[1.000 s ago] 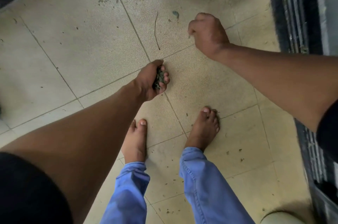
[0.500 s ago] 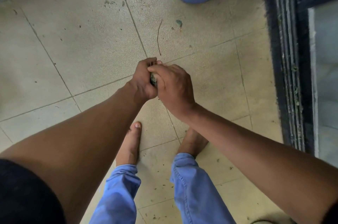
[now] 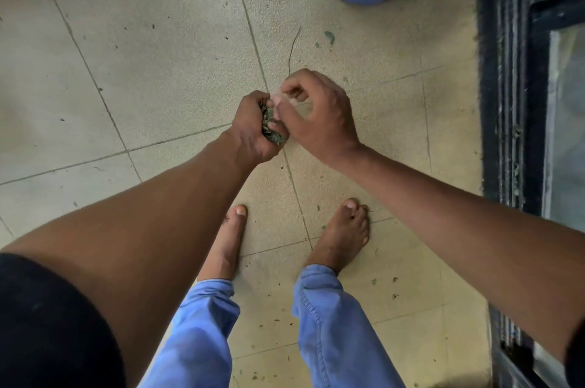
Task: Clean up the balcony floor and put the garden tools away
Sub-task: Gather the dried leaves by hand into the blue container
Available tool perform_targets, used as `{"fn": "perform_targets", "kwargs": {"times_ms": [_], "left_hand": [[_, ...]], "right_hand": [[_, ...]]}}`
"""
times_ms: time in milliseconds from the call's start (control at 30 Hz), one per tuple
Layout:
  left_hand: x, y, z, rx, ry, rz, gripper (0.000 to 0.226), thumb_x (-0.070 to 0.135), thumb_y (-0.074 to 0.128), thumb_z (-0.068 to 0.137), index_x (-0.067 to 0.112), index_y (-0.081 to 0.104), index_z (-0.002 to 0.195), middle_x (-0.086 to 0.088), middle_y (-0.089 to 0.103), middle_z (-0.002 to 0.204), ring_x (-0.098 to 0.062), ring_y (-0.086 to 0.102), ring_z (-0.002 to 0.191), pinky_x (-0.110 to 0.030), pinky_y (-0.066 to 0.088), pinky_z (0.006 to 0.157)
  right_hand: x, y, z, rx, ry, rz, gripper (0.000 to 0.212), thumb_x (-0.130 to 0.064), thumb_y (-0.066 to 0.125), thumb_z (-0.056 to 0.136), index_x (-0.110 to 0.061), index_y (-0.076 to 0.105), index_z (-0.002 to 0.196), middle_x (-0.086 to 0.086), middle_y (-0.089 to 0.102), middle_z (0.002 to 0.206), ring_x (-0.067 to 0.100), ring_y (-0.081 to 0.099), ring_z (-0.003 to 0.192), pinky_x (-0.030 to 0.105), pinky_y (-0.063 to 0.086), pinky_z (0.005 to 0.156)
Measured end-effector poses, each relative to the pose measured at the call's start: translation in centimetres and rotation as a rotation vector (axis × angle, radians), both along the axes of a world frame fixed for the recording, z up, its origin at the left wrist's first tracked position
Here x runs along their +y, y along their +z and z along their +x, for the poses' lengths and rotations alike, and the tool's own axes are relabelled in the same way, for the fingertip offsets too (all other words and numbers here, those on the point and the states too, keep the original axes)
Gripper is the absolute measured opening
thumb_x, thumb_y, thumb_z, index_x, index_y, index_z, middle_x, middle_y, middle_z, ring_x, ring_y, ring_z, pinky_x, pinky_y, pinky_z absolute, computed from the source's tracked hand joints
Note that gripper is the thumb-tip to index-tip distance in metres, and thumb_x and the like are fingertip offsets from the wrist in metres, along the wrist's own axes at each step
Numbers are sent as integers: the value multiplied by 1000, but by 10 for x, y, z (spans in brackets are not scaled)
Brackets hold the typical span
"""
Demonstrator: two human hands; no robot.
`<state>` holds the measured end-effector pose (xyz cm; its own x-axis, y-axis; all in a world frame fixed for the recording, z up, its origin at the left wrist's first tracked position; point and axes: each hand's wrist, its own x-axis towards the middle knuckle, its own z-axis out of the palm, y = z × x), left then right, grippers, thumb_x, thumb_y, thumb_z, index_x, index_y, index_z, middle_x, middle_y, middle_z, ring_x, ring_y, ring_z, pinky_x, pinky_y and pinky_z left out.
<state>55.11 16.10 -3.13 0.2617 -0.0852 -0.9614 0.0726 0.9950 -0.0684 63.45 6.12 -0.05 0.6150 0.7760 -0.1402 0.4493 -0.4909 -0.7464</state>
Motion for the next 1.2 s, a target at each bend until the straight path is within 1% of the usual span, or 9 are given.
{"fn": "perform_targets", "kwargs": {"times_ms": [133, 200, 267, 400, 567, 700, 867, 1100, 1200], "left_hand": [[9, 0, -14, 33, -12, -25, 34, 23, 47, 98, 22, 45, 64, 5, 44, 60, -5, 40, 43, -13, 26, 33], [9, 0, -21, 26, -34, -30, 35, 24, 47, 99, 22, 44, 64, 5, 44, 60, -5, 40, 43, -14, 26, 32], [7, 1, -29, 28, -50, -39, 34, 24, 47, 99, 22, 45, 65, 5, 44, 61, -5, 39, 43, -14, 26, 31], [6, -1, -42, 26, -56, -50, 34, 24, 46, 98, 22, 44, 65, 5, 43, 61, -5, 39, 43, -14, 25, 31], [6, -5, -60, 13, -93, -66, 35, 24, 48, 98, 22, 45, 63, 5, 43, 62, -5, 40, 44, -13, 24, 32], [7, -4, -75, -17, -119, -100, 35, 26, 48, 98, 22, 44, 63, 6, 43, 62, -5, 39, 44, -13, 25, 31], [7, -1, -85, -19, -151, -97, 36, 26, 48, 99, 23, 43, 63, 6, 42, 62, -5, 38, 44, -12, 22, 32], [6, -1, -92, -21, -154, -79, 36, 27, 48, 99, 22, 43, 63, 5, 42, 62, -5, 38, 44, -12, 23, 31], [5, -1, -92, -17, -132, -80, 38, 27, 48, 99, 22, 44, 62, 5, 42, 61, -5, 39, 44, -12, 24, 31]], "right_hand": [[6, -28, 29, -149, -50, -283, 48, -42, 65, 91, -14, 60, 129, 8, 60, 131, 26, 54, 121, 41, 46, 104], [11, -44, 42, -164, -24, -495, 82, -54, 68, 87, -15, 40, 152, 20, 33, 159, 36, 33, 146, 42, 31, 120], [18, -54, 47, -151, 46, -574, 100, -60, 70, 85, -16, 22, 161, 25, 11, 166, 40, 15, 154, 44, 21, 126], [30, -66, 39, -231, 201, -545, 87, -42, 72, 91, -23, 24, 161, 21, 10, 168, 39, 9, 156, 44, 22, 126], [35, -62, 19, -313, 354, -464, 58, 5, 58, 93, -9, 46, 148, 18, 38, 155, 35, 39, 142, 43, 47, 106], [38, -54, 15, -383, 395, -479, 30, 22, 54, 82, 3, 61, 105, 18, 56, 115, 31, 53, 106, 38, 51, 69], [42, -51, 13, -377, 456, -553, 32, 21, 42, 78, -5, 53, 94, 17, 54, 110, 31, 53, 102, 33, 35, 68], [52, -53, 6, -354, 228, -541, 43, 20, 46, 84, -6, 53, 117, 14, 60, 98, 25, 53, 81, 35, 39, 60], [52, -55, 7, -192, 56, -532, 36, 16, 52, 81, -11, 58, 105, 6, 62, 92, 21, 61, 80, 36, 52, 58]]}}
